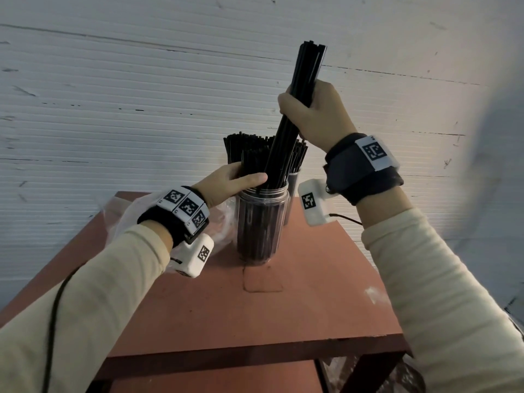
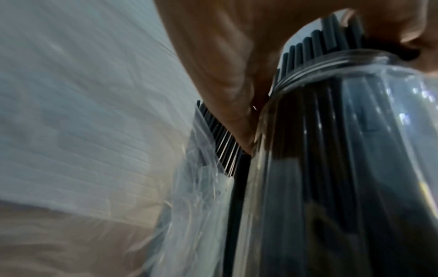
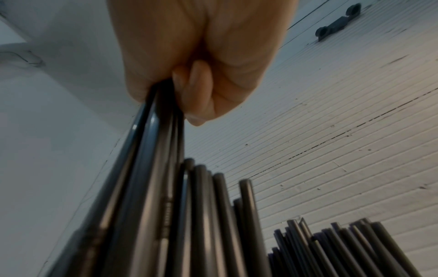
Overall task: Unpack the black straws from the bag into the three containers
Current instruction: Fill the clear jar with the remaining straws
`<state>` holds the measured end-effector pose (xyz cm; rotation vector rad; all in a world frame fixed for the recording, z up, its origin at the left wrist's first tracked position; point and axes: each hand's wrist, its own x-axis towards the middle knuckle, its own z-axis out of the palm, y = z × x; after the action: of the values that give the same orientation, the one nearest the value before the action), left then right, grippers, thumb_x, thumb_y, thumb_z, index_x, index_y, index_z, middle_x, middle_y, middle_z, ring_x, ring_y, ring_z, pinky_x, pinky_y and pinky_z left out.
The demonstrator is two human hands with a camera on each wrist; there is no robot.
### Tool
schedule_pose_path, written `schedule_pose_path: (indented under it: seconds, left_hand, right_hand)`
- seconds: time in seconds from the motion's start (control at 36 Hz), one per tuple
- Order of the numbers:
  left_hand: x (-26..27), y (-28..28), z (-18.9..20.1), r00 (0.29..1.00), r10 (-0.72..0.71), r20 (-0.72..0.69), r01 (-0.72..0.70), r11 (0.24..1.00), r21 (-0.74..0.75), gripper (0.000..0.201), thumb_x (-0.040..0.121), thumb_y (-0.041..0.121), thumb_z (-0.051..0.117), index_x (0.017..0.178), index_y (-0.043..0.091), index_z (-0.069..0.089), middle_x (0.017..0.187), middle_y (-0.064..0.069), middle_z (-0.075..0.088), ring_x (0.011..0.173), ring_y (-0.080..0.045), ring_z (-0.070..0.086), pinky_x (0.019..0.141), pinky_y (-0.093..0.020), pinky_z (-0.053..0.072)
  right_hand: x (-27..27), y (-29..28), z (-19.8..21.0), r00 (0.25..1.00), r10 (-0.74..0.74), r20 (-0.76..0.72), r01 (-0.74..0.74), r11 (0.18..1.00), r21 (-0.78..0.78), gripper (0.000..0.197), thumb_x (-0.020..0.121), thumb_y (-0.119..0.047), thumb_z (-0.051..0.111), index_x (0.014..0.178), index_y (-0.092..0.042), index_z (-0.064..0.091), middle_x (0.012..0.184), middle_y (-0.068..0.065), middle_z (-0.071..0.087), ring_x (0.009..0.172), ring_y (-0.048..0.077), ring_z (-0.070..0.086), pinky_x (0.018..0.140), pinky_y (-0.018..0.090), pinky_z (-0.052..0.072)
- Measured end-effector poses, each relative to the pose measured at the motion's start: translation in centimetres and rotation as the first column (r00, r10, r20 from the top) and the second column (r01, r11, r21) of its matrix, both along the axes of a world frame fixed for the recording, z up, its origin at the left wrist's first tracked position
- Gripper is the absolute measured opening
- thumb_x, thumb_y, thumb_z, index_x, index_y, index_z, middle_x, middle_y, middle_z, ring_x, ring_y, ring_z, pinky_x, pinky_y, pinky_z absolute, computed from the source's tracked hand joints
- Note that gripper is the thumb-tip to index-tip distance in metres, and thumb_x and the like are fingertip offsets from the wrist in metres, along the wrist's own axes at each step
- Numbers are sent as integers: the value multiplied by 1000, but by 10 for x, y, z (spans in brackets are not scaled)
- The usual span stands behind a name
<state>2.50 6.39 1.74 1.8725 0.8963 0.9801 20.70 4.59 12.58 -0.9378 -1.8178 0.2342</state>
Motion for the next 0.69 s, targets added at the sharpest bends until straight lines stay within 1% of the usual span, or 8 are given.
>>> schedule_pose_path:
  seconds: [0.06, 0.14, 0.25, 0.31, 0.39, 0.47, 0.56, 0.69]
  left_hand:
    - [0, 1, 1, 996, 45, -73, -40, 996, 78, 36, 86, 53, 62, 113, 30, 61, 114, 7, 69, 109, -4, 63, 98, -27, 46]
    - [0, 3, 2, 977, 130, -168, -99, 978, 184, 63, 75, 73, 48, 115, 27, 62, 112, 8, 69, 107, -4, 63, 100, -29, 46]
    - [2, 1, 2, 951, 213, -222, -162, 960, 229, 71, 69, 81, 40, 111, 29, 62, 108, 9, 68, 104, -5, 62, 98, -30, 47]
    - [3, -1, 3, 960, 182, -214, -138, 969, 207, 68, 73, 79, 43, 113, 27, 61, 111, 8, 68, 106, -6, 62, 100, -31, 47]
    - [0, -3, 2, 986, 65, -152, -50, 994, 100, 45, 83, 59, 60, 117, 28, 59, 117, 8, 67, 111, -6, 62, 103, -33, 46]
    - [-4, -2, 0, 997, -14, -70, 15, 1000, 15, 44, 73, 47, 70, 112, 28, 61, 110, 9, 70, 109, -9, 65, 98, -30, 48]
    - [-3, -2, 2, 997, -23, -70, 24, 1000, 20, 33, 76, 36, 68, 107, 28, 61, 102, 13, 70, 102, -5, 65, 93, -25, 48]
    - [-1, -2, 8, 982, 84, -169, -62, 989, 132, 43, 75, 50, 63, 110, 27, 63, 107, 8, 68, 103, -5, 63, 90, -21, 46]
  right_hand:
    - [-1, 0, -1, 1000, 0, 4, 0, 1000, 3, 20, 84, -21, 54, 70, -9, 46, 55, -7, 36, 47, 9, 34, 47, 22, 31]
    - [-2, 0, 0, 1000, -14, 10, 14, 1000, 15, 23, 85, -23, 55, 71, -8, 45, 55, -7, 37, 46, 8, 35, 47, 20, 33]
    - [-3, -1, -1, 999, -41, 35, 40, 998, 41, 25, 86, -24, 55, 70, -8, 45, 56, -8, 37, 48, 7, 35, 48, 18, 32]
    - [-4, -1, -2, 997, -54, 48, 52, 998, 44, 27, 86, -24, 55, 68, -8, 42, 55, -8, 36, 48, 5, 33, 48, 16, 31]
    - [-3, 0, -4, 997, -58, 44, 57, 998, 30, 28, 86, -23, 54, 68, -8, 41, 55, -7, 35, 46, 5, 32, 47, 17, 30]
    - [-2, 2, -5, 998, -63, 20, 63, 998, 9, 28, 86, -25, 53, 68, -9, 38, 55, -7, 35, 46, 6, 32, 47, 18, 30]
    - [-2, 3, -5, 997, -75, 11, 75, 997, 3, 29, 87, -26, 53, 68, -10, 38, 57, -6, 37, 46, 7, 33, 47, 18, 31]
    - [-3, 3, -6, 996, -94, -8, 94, 995, 16, 28, 87, -24, 53, 66, -12, 39, 58, -5, 41, 45, 4, 34, 45, 15, 31]
